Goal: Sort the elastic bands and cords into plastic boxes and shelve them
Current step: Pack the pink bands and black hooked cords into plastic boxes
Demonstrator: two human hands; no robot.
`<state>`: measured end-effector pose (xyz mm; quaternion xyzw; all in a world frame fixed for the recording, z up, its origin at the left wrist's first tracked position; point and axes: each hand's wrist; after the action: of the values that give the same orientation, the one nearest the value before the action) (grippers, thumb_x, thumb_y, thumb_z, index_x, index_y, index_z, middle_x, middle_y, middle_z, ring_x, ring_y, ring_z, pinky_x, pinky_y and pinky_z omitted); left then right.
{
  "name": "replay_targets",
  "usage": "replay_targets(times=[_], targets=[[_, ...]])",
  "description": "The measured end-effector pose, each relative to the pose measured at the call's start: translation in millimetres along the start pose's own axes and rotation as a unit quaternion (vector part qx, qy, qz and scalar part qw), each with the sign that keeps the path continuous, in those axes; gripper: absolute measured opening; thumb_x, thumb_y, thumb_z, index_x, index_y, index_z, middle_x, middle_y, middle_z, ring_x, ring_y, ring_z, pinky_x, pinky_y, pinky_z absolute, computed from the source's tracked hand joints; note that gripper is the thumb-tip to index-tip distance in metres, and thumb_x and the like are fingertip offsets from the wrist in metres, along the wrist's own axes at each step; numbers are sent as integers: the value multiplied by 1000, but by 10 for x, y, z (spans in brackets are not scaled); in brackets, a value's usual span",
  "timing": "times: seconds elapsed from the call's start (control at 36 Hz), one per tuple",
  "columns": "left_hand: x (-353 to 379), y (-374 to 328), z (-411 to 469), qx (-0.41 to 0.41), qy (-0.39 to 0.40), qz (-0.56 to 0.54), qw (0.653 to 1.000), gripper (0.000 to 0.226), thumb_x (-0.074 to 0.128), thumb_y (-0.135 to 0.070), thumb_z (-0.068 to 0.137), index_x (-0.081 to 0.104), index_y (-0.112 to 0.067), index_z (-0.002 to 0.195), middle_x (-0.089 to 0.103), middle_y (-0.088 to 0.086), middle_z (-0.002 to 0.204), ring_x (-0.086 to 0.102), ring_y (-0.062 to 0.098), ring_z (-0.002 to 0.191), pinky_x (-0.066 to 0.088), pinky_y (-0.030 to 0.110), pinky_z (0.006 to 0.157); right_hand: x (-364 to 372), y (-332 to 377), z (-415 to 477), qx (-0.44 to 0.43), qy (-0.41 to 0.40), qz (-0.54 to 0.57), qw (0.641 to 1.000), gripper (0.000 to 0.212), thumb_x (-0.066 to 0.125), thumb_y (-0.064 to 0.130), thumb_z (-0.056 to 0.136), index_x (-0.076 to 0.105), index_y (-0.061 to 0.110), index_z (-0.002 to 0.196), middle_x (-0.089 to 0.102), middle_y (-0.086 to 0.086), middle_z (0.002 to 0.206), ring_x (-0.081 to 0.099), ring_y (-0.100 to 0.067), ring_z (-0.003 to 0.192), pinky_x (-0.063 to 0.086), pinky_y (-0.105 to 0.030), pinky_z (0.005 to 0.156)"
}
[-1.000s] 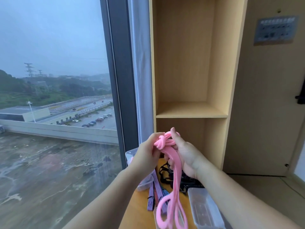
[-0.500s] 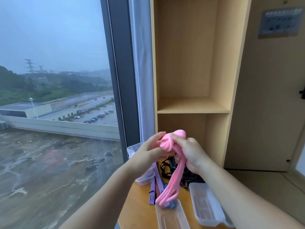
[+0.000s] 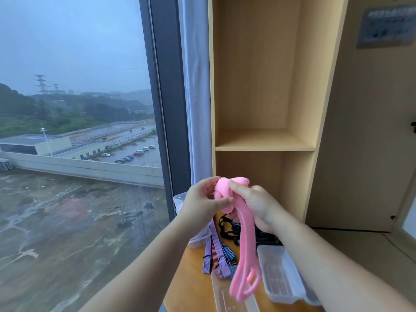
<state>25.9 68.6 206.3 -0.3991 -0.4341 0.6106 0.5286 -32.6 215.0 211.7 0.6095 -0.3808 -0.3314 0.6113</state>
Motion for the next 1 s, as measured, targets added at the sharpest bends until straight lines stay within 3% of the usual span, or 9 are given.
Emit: replay_targets(times=[0.08, 0.25, 0.42, 0.5, 0.58, 0.67, 0.72, 0.89, 1.0], targets=[[14, 27, 8, 13, -48, 43, 998, 48, 78, 9, 72, 66, -14, 113, 75, 5, 96, 72, 24, 87, 60, 42, 80, -34, -1, 0, 30, 13, 8, 999, 57, 69, 47, 84, 69, -7, 100, 70, -22, 78, 65, -27, 60, 52, -30, 54], [-42, 79, 18, 103, -100, 242, 960, 54, 80, -6, 76, 62, -22, 124, 65, -14, 100, 61, -10, 84, 53, 13, 77, -51, -18, 1, 29, 8, -18, 999, 70, 76, 62, 57, 73, -3, 84, 70, -20, 74, 61, -22, 53, 50, -27, 51], [5, 142, 7, 147, -101, 375, 910, 48, 73, -12, 83, 56, -26, 126, 62, 0, 96, 54, 11, 80, 36, 7, 65, -2, -79, 35, 12, -55, -12, 998, 74, 80, 69, 48, 72, 1, 77, 70, -15, 66, 57, -20, 46, 47, -27, 47], [29, 137, -2, 129, -85, 331, 931, 55, 80, -18, 78, 52, -26, 125, 61, -12, 92, 57, 3, 79, 42, 8, 66, 9, -128, 55, -30, -83, 36, 995, 67, 81, 62, 45, 67, 2, 73, 62, -10, 55, 48, -15, 40, 39, -22, 42], [-3, 68, 1, 51, -24, 223, 973, 70, 84, -21, 75, 46, -21, 134, 66, -11, 111, 66, 1, 88, 51, 12, 80, -62, -157, 59, -47, -61, 68, 995, 61, 79, 55, 52, 65, 1, 78, 58, -7, 53, 40, -11, 37, 33, -20, 37], [-52, -16, -6, 13, 19, 141, 990, 38, 75, -17, 86, 62, -14, 122, 74, 4, 102, 72, 20, 91, 59, 36, 85, -96, -163, 47, -54, -24, 43, 997, 57, 79, 54, 56, 67, 2, 78, 55, -3, 50, 37, -10, 37, 32, -20, 36], [-59, -33, -24, 15, 37, 123, 992, 24, 71, -17, 90, 68, -17, 113, 76, 6, 96, 73, 24, 89, 59, 37, 84, -80, -160, 40, -60, -19, 29, 998, 53, 78, 53, 58, 66, 4, 73, 53, -2, 46, 38, -10, 35, 31, -20, 35], [87, 14, -17, 62, -95, 89, 990, 16, 73, -10, 85, 70, -24, 93, 74, -4, 75, 70, 8, 70, 56, 22, 63, 46, -169, 54, -51, -44, 69, 995, 69, 76, 62, 56, 72, -2, 83, 67, -14, 64, 57, -19, 48, 43, -24, 45], [73, 33, 24, 87, -165, 93, 978, 16, 74, -7, 83, 70, -22, 84, 68, -12, 61, 60, -5, 55, 45, 11, 52, 19, -160, 16, -33, 10, 59, 998, 64, 72, 59, 67, 75, -1, 89, 70, -21, 80, 65, -27, 65, 52, -29, 57]])
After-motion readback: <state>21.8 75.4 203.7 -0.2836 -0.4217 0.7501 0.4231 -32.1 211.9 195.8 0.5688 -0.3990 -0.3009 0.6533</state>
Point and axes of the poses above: each hand's wrist, its own z-axis towards the middle knuckle, its own x-axis out of the palm, y = z × x
